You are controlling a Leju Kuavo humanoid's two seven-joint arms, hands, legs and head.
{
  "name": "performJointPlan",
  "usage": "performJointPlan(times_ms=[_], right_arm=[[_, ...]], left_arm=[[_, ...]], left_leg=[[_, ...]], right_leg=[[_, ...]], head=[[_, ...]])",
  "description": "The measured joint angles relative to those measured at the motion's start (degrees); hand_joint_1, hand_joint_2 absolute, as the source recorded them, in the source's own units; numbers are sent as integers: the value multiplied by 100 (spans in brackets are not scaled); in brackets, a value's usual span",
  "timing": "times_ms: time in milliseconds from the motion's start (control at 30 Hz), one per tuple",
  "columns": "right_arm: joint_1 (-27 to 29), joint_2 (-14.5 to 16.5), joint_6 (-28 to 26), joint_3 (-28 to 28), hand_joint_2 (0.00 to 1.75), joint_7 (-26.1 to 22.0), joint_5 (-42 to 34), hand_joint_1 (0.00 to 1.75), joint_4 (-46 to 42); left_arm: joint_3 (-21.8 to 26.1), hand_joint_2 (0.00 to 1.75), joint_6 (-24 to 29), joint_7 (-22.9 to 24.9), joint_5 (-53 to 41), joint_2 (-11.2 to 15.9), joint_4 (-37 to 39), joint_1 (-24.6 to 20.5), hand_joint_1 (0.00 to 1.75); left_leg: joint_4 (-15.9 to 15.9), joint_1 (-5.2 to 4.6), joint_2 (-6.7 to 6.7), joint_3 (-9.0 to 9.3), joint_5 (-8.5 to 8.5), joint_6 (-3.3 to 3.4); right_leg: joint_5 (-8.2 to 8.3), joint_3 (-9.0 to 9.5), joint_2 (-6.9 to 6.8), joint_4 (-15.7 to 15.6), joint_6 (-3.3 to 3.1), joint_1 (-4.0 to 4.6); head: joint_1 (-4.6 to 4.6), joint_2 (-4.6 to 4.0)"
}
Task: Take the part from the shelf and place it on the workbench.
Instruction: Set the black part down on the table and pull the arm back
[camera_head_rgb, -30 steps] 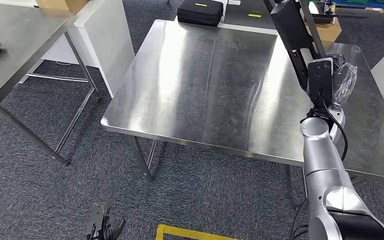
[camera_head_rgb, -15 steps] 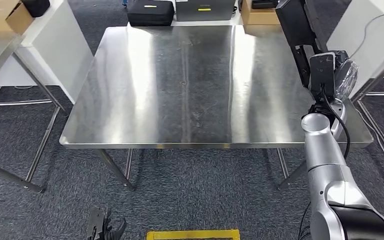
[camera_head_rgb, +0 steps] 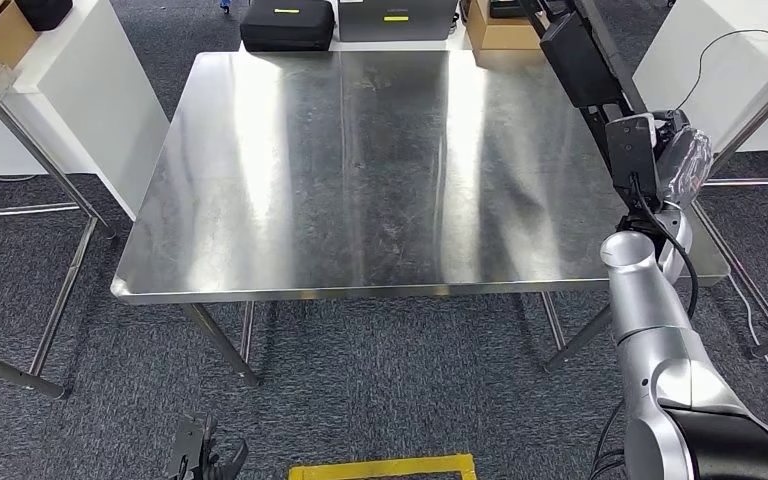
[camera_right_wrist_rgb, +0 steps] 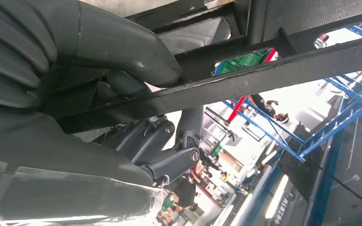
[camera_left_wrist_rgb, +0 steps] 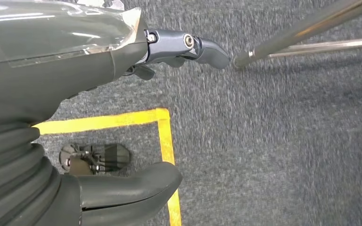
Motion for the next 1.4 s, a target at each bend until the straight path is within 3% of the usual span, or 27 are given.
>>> performJointPlan(times_ms=[300,367,433,500,567,633,667,700,767,800,833,900,1000,1067,1133,1167,1200,1300,1367,1400], right_arm=[[-4,-37,242,83,175,191,315,175,46],[-26,-51,305,95,175,237,390,175,73],[-70,-69,339,99,175,260,431,175,99],[-152,-86,363,109,175,272,452,175,126],[-237,-95,377,128,175,275,466,175,154],[-257,-98,385,141,175,279,479,175,191],[-249,-99,388,144,175,281,484,175,211],[-242,-99,390,146,175,282,487,175,232],[-235,-106,390,152,175,283,490,175,257],[-235,-110,391,160,175,280,491,175,269],[-236,-113,395,170,175,278,492,175,281],[-222,-119,405,192,175,274,497,175,303],[-207,-122,413,207,175,273,506,175,314],[-225,-120,413,214,175,271,510,175,313],[-213,-116,414,220,175,270,514,175,314],[-199,-113,414,222,175,270,518,175,314],[-187,-108,415,225,175,270,523,175,314],[-189,-99,419,231,175,268,539,175,314],[-206,-102,423,231,175,266,544,175,313],[-206,-104,428,231,175,267,547,175,313]], left_arm=[[0,175,-37,-67,-34,3,0,49,0],[0,175,-44,-65,-41,8,0,57,0],[0,175,-47,-61,-44,6,0,62,0],[1,175,-48,-55,-44,1,0,66,0],[2,175,-48,-49,-44,-1,0,72,0],[2,175,-48,-40,-44,-3,1,87,0],[2,175,-48,-37,-44,-5,2,95,0],[2,175,-48,-34,-44,-8,2,100,0],[2,175,-48,-33,-44,-14,2,104,0],[4,175,-48,-33,-44,-10,2,104,0],[7,175,-48,-34,-44,-5,2,105,0],[14,175,-47,-38,-44,3,4,118,0],[27,175,-47,-50,-44,1,7,129,0],[32,175,-48,-61,-44,1,7,127,0],[36,175,-48,-66,-44,1,8,153,0],[38,175,-48,-67,-44,2,8,171,0],[39,175,-48,-68,-44,2,9,185,0],[53,175,-48,-76,-44,10,10,191,0],[76,175,-49,-88,-48,17,8,187,0],[85,175,-50,-92,-50,16,8,189,0]], left_leg=[[14,-11,-8,-12,-4,24],[6,-26,-3,-18,-12,95],[-92,-16,14,34,-4,209],[-194,18,49,133,30,278],[-218,36,97,179,59,286],[-213,60,142,180,58,252],[-205,86,156,181,49,219],[-189,120,167,182,32,171],[-105,193,186,180,-36,39],[-51,216,197,172,-79,-34],[-9,221,209,152,-122,-102],[33,214,236,150,-162,-200],[201,239,258,81,-242,-266],[771,238,251,-254,-470,-279],[1463,216,240,-725,-720,-258],[1610,195,235,-878,-727,-221],[1560,163,230,-930,-616,-158],[577,0,191,-583,53,156],[123,-100,186,-367,184,283],[55,-126,198,-311,146,301]], right_leg=[[18,-3,-9,-14,37,-10],[57,6,-5,-14,105,-17],[110,0,-16,18,197,-17],[2,-101,-112,219,209,-9],[-307,-384,-214,814,169,-18],[-566,-710,-247,1481,175,-65],[-595,-766,-260,1581,206,-99],[-525,-701,-277,1437,276,-140],[-224,-320,-330,667,494,-226],[-165,-176,-355,344,538,-240],[-134,-87,-375,172,523,-237],[-181,-91,-372,182,329,-197],[-149,-25,-324,217,177,-187],[-189,20,-302,214,113,-158],[-240,56,-275,214,42,-94],[-267,81,-260,214,12,-54],[-295,116,-244,214,-14,-15],[-397,245,-221,202,-52,71],[-440,296,-216,168,-31,68],[-433,314,-215,167,12,64]], head=[[-5,0],[-7,0],[-8,0],[16,0],[42,0],[48,0],[49,0],[51,0],[59,0],[79,0],[101,0],[103,0],[42,0],[8,0],[-14,0],[-21,0],[-27,0],[-20,0],[4,0],[10,0]])
